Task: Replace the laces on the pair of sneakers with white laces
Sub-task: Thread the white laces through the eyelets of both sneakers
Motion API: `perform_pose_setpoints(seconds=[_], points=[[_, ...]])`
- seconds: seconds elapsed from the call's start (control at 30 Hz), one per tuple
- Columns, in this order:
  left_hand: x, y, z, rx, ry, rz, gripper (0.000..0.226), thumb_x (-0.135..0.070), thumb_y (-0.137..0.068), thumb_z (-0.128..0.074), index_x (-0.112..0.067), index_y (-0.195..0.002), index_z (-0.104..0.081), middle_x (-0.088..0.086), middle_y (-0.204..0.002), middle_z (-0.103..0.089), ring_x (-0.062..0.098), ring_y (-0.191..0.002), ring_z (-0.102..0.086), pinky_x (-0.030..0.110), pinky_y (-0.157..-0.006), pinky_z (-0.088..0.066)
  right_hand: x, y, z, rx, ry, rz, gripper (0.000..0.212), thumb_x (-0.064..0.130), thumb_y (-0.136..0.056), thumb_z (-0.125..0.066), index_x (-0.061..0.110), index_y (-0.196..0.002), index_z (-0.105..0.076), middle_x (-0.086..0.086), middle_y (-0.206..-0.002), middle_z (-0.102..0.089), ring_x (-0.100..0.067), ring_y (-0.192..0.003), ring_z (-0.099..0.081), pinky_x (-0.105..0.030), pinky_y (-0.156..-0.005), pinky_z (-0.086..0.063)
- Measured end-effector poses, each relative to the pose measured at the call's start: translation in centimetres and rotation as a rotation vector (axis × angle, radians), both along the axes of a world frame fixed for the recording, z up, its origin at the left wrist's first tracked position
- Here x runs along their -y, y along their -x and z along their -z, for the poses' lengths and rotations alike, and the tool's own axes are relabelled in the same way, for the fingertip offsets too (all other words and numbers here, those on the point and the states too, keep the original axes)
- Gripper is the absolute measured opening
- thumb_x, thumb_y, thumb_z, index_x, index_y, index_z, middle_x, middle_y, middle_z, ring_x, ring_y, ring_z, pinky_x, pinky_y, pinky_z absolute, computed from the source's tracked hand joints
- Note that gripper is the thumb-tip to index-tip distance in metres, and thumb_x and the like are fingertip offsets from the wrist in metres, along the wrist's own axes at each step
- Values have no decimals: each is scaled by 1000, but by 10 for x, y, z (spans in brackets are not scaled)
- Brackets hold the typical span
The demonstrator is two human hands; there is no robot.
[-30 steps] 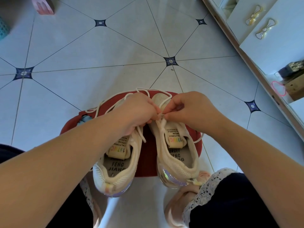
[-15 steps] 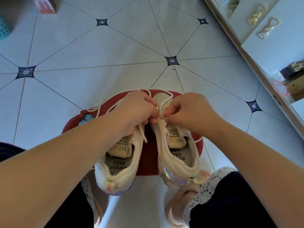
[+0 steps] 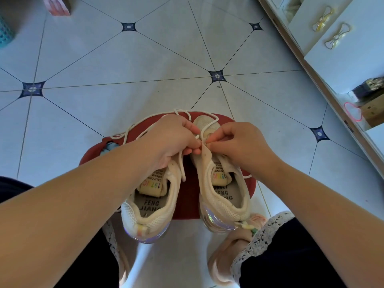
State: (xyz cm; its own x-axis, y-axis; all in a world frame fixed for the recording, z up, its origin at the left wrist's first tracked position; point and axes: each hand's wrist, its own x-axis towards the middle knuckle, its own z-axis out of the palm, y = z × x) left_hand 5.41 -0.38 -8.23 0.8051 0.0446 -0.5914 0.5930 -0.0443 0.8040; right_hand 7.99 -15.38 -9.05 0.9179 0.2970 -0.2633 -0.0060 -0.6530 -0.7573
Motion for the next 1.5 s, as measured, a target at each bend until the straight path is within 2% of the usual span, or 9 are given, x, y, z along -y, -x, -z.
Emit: perform_pose_setpoints(seconds=[0.1, 0.43, 0.7, 0.9, 1.03, 1.17, 1.33, 1.4, 1.5], points=[[0, 1, 2, 16, 8, -3, 21, 13, -77, -61, -8, -83, -56, 11, -67, -63, 9, -47, -59, 12, -39, -43, 0, 0, 1, -28, -35, 9, 18, 17, -68, -77, 28, -61, -66, 16, -59, -66, 3, -62, -61, -24, -72, -54], [6, -1, 7, 57, -104, 26, 22, 6, -78, -65, -14, -81, -56, 7, -72, -63, 10, -56, -60, 14, -49, -47, -2, 1, 5, 163, 68, -58, 27, 18, -72, -75, 34, -69, -54, 14, -59, -62, 9, -58, -56, -2, -58, -39], [7, 2, 7, 82, -124, 9, 26, 11, -78, -61, -15, -77, -59, 5, -70, -65, 7, -54, -62, 10, -42, -44, -6, -4, -1, 109, 82, -43, 27, 14, -70, -72, 32, -78, -53, 2, -74, -66, -6, -67, -57, -20, -65, -45], [5, 3, 9, 74, -128, 14, 25, 5, -74, -69, -15, -86, -60, 5, -72, -60, 14, -61, -56, 21, -56, -48, -10, -1, -3, 194, 114, -185, 35, 5, -73, -64, 36, -73, -48, 8, -63, -60, 3, -59, -54, -10, -58, -41], [3, 1, 8, 73, -118, 18, 23, 6, -77, -63, -16, -82, -60, 9, -76, -64, 19, -69, -58, 23, -56, -46, -4, -1, -4, -25, -58, -93, 25, 10, -74, -72, 28, -89, -61, 9, -65, -67, 0, -63, -61, -17, -69, -51], [5, 0, 9, 122, -240, 98, 22, 3, -78, -63, -18, -84, -59, 8, -86, -68, 20, -78, -62, 27, -66, -51, 0, -3, -6, -68, -72, -69, 20, 7, -81, -65, 23, -94, -67, 7, -71, -69, 1, -67, -64, -11, -71, -51], [7, -1, 11, 204, -456, 243, 19, -9, -80, -65, -16, -96, -57, 7, -93, -67, 18, -80, -61, 33, -79, -52, 0, -1, -8, -71, -51, -72, 17, 11, -82, -64, 23, -94, -67, 6, -80, -71, -5, -78, -66, -25, -84, -52], [10, -1, 12, 233, -532, 253, 20, -12, -80, -63, -18, -98, -56, 5, -93, -66, 19, -86, -61, 35, -78, -51, -1, -1, -8, -32, -27, -108, 12, 22, -83, -64, 28, -93, -66, 9, -83, -69, -3, -81, -64, -25, -82, -51], [11, -2, 12, 249, -614, 240, 23, -13, -77, -63, -22, -96, -54, 1, -92, -65, 17, -85, -58, 30, -69, -46, -3, -2, -7, 30, 58, -232, 17, 33, -77, -70, 37, -91, -61, 14, -76, -60, 6, -68, -55, -10, -68, -42]])
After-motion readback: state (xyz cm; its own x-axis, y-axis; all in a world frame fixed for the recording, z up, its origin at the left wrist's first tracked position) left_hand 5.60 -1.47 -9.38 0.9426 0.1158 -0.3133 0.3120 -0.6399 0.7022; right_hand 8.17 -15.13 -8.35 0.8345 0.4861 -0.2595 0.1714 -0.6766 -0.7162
